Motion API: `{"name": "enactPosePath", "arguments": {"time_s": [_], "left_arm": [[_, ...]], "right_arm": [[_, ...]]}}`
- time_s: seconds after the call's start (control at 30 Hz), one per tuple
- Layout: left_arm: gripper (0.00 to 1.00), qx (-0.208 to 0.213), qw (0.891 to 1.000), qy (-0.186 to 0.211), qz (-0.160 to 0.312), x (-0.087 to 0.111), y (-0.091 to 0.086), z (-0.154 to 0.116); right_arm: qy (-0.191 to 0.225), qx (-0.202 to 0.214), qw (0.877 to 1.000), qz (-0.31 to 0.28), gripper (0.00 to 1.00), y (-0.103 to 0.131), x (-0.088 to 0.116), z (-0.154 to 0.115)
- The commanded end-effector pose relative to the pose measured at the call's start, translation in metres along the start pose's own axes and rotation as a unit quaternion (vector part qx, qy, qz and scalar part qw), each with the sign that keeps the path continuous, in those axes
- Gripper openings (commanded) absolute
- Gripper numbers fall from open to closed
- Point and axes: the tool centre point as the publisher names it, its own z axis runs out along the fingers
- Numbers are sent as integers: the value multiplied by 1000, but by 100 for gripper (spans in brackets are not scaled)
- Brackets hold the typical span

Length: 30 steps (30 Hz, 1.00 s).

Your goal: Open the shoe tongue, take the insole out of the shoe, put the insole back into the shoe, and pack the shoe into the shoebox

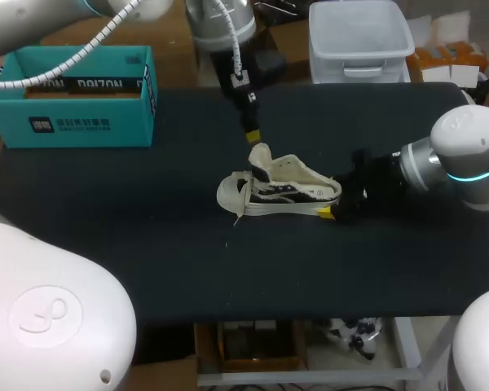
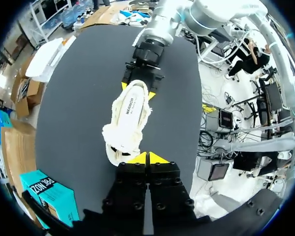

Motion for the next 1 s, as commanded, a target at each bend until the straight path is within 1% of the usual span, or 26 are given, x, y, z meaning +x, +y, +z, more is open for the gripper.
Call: {"name": "enactPosePath", "arguments": {"time_s": [0.03, 0.07, 0.1, 0.13, 0.17, 0.2, 0.27, 0.3, 0.37, 0.4, 0.67, 0.8, 0.83, 1.0], "left_arm": [[0, -12, 992, 10, 128, -13, -23, 5], [0, -13, 992, 14, 128, -16, -29, 8], [0, -10, 992, -3, 124, -19, -35, 11], [0, -9, 992, -3, 124, -21, -40, 15], [0, -11, 992, 6, 127, -25, -44, 20], [0, -10, 992, -6, 123, -27, -48, 25], [0, -12, 992, 2, 128, -32, -51, 33], [0, -11, 992, 0, 126, -34, -52, 38], [0, -12, 992, 13, 125, -38, -54, 46], [0, -15, 993, 10, 120, -39, -55, 50], [0, -30, 987, 25, 153, -34, -54, 91], [0, -34, 986, 26, 161, -33, -48, 104], [0, -34, 986, 20, 162, -32, -45, 108], [0, -31, 985, 25, 168, -34, -35, 128]], "right_arm": [[1, -1, 1000, 0, 0, -12, 0, 4], [1, -1, 1000, 0, 0, -12, 0, 4], [1, -1, 1000, 0, 0, -12, 0, 4], [1, -1, 1000, 0, 0, -12, 0, 4], [1, -1, 1000, 0, 0, -12, 0, 4], [1, -1, 1000, 0, 0, -12, 0, 4], [1, -1, 1000, 0, 0, -12, 0, 4], [1, -1, 1000, 0, 0, -12, 0, 4], [1, -1, 1000, 0, 0, -12, 0, 4], [1, -1, 1000, 0, 0, -12, 0, 4], [1, -1, 1000, 0, 0, -12, 0, 4], [1, -1, 1000, 0, 0, -12, 0, 4], [1, -1, 1000, 0, 0, -12, 0, 4], [1, -1, 1000, 0, 0, -12, 0, 4]]}}
